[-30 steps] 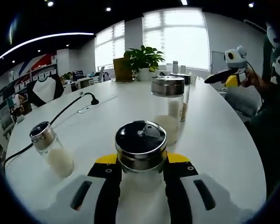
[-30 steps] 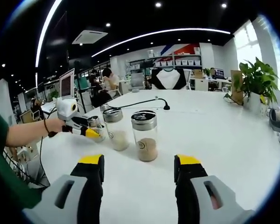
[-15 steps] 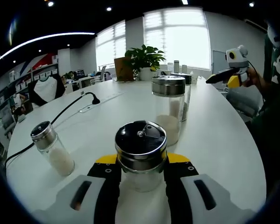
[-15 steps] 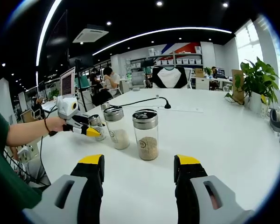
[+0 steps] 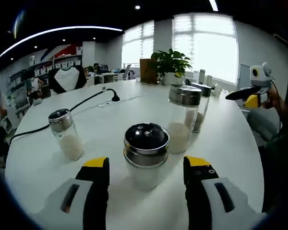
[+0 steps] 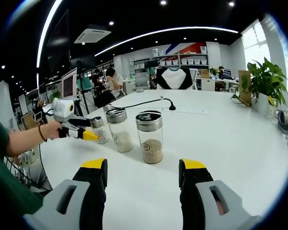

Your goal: Rotate the seasoning bottle until the label or dispensing opening points toward the visible target arrow and the bottle remains upright within the marked orientation range

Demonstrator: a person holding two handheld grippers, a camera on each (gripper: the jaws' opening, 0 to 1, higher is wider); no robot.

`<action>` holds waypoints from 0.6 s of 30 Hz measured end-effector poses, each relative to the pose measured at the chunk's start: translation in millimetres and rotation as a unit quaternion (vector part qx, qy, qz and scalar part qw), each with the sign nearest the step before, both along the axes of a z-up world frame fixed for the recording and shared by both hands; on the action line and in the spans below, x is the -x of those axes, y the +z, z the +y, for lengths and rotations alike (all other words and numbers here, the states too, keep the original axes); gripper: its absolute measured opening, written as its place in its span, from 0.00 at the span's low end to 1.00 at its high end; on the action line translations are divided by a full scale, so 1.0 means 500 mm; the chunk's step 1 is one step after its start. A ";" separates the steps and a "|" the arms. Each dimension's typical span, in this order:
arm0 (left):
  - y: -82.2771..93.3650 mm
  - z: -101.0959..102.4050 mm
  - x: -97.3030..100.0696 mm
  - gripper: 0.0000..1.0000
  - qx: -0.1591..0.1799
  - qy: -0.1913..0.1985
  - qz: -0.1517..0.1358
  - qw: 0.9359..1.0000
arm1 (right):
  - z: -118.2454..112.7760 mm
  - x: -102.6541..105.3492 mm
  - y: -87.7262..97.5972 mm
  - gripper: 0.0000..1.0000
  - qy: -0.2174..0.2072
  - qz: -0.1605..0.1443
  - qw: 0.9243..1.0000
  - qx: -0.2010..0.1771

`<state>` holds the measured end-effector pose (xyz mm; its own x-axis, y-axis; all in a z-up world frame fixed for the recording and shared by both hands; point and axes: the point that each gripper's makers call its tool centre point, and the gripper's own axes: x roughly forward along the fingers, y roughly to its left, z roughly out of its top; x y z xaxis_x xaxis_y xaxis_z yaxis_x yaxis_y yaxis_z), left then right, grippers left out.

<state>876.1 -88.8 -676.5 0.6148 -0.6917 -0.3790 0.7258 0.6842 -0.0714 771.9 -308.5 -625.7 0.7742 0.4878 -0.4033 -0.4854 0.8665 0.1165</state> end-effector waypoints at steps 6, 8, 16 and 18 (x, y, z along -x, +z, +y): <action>0.004 0.018 -0.016 0.65 0.032 0.112 0.007 0.993 | 0.003 0.001 -0.006 0.60 -0.002 0.004 1.000 -0.005; -0.004 0.024 -0.015 0.66 0.021 0.140 0.013 0.990 | 0.005 0.001 -0.009 0.60 -0.001 0.008 1.000 -0.004; 0.006 0.010 -0.005 0.65 0.010 0.192 -0.015 0.981 | 0.003 -0.004 -0.002 0.60 -0.002 0.003 1.000 -0.002; 0.007 0.014 -0.007 0.65 0.020 0.212 -0.013 0.977 | 0.003 -0.004 -0.003 0.60 -0.002 0.004 1.000 -0.003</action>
<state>879.8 -81.7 -672.8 0.8585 -0.3862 -0.3374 0.3794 0.9210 -0.0888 773.9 -306.8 -627.1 0.7731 0.4871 -0.4062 -0.4807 0.8678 0.1256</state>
